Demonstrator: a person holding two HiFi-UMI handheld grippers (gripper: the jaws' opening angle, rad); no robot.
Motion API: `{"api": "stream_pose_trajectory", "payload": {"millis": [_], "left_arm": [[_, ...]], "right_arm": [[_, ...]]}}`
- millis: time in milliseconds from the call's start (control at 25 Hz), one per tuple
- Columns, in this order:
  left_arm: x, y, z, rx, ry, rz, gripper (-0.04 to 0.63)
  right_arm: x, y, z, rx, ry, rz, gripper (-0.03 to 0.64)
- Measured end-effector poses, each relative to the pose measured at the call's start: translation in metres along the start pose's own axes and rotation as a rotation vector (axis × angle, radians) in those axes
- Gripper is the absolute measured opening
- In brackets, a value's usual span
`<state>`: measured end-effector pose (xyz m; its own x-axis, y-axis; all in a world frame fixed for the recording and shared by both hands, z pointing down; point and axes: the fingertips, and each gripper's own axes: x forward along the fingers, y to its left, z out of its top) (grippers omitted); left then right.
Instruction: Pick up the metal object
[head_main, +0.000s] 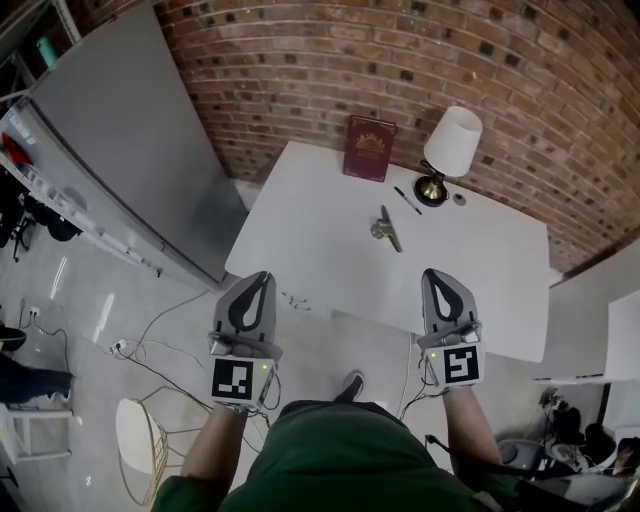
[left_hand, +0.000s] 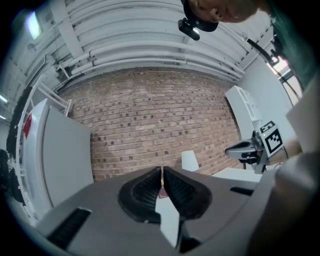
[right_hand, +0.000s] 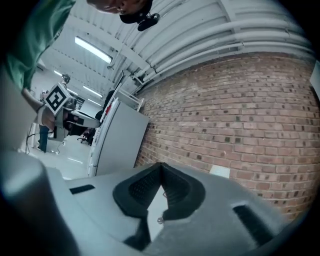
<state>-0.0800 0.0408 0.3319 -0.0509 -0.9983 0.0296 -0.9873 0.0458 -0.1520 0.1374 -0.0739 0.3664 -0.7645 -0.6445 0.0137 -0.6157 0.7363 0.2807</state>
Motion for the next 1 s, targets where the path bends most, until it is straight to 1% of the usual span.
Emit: {"api": "stream_pose_trajectory", "payload": {"millis": [80, 160, 240, 320, 480, 560, 640, 720, 840, 1000], "left_arm": [[0.015, -0.002, -0.002, 0.006, 0.012, 0.011, 0.014], [0.031, -0.004, -0.005, 0.02, 0.021, 0.011, 0.014], [0.049, -0.009, -0.011, 0.043, 0.032, -0.007, 0.014], [0.067, -0.014, -0.016, 0.059, 0.038, -0.031, 0.014], [0.105, -0.014, -0.031, 0.071, 0.02, -0.081, 0.014], [0.127, -0.013, -0.05, 0.098, 0.008, -0.119, 0.014], [0.149, -0.014, -0.07, 0.109, 0.032, -0.171, 0.014], [0.171, -0.011, -0.083, 0.107, 0.056, -0.222, 0.014], [0.198, -0.001, -0.101, 0.084, 0.087, -0.293, 0.015], [0.22, 0.011, -0.123, 0.047, 0.12, -0.391, 0.014]], "right_arm": [[0.009, -0.016, -0.017, 0.005, 0.014, 0.015, 0.003], [0.018, -0.029, -0.034, 0.042, 0.034, 0.025, 0.003], [0.025, -0.041, -0.052, 0.094, 0.057, 0.017, 0.003], [0.034, -0.049, -0.06, 0.131, 0.069, 0.006, 0.003], [0.055, -0.051, -0.067, 0.138, 0.088, 0.009, 0.003], [0.065, -0.049, -0.071, 0.11, 0.098, 0.009, 0.003], [0.074, -0.052, -0.077, 0.084, 0.116, -0.014, 0.003], [0.082, -0.057, -0.083, 0.086, 0.145, -0.056, 0.003], [0.097, -0.058, -0.097, 0.122, 0.203, -0.113, 0.003], [0.126, -0.053, -0.114, 0.137, 0.27, -0.159, 0.003]]}}
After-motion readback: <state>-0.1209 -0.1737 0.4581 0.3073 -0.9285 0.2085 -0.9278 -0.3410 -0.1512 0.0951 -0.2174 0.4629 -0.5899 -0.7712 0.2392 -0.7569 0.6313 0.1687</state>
